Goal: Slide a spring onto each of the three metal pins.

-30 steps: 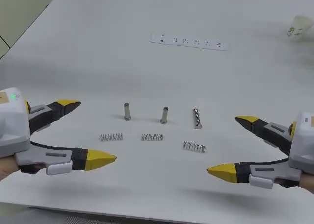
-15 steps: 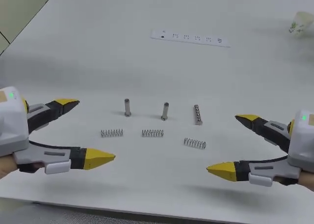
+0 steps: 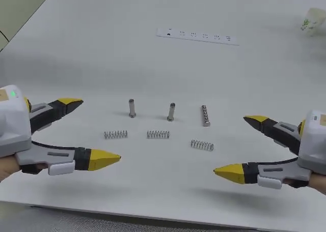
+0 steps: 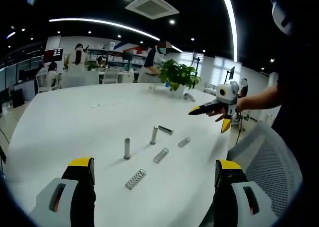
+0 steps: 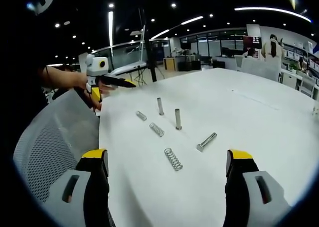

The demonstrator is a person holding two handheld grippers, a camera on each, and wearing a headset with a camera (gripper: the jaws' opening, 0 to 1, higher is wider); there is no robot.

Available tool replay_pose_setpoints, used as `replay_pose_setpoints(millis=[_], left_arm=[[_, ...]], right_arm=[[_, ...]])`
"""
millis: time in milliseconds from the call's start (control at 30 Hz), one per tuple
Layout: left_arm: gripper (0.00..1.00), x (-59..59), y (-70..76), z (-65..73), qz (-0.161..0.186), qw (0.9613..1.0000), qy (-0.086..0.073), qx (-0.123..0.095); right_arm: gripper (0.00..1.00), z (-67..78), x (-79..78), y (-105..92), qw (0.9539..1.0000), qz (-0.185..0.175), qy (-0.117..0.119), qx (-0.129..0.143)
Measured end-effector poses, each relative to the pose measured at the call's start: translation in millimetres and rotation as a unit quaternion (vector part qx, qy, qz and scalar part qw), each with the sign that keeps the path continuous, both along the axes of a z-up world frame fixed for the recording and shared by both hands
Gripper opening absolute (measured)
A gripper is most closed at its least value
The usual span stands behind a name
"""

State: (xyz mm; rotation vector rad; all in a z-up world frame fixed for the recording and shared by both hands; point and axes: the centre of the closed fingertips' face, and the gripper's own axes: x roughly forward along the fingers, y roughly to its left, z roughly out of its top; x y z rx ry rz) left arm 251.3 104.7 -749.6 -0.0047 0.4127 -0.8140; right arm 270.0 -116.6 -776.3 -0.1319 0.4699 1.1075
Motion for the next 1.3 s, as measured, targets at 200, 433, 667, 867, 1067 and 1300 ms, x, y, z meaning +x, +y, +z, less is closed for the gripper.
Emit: replay_pose_setpoints(millis=[200,433,667,867,1067,1300], left_arm=[[0.98,0.9,2.5,-0.2,0.004,1.0,0.0,0.0],[0.98,1.0,2.1,-2.5,0.004,1.0,0.003,0.001],[0.98,0.3,2.7,-3.8,0.004,1.0,0.006,0.0],[0.98,1.5,2.0,-3.3,0.002,1.0,0.006,-0.001],[0.98,3.0,0.4,-2.5,0.0,1.0,0.005,0.0],[0.98,2.9,-0.1,-2.8,-0.001,1.0,0.006,0.002]], right_arm=[[0.99,-0.9,-1.5,1.6,1.0,0.003,0.002,-0.002],[0.99,0.8,-0.1,5.5,1.0,0.005,0.006,0.002],[0.97,1.5,4.2,6.7,0.9998,-0.001,0.017,0.008],[0.94,3.1,9.6,7.4,0.9998,-0.003,0.019,0.005],[0.9,6.2,17.5,10.0,0.9997,-0.004,0.025,0.002],[0.85,9.3,27.9,12.8,0.9996,-0.004,0.027,0.0]])
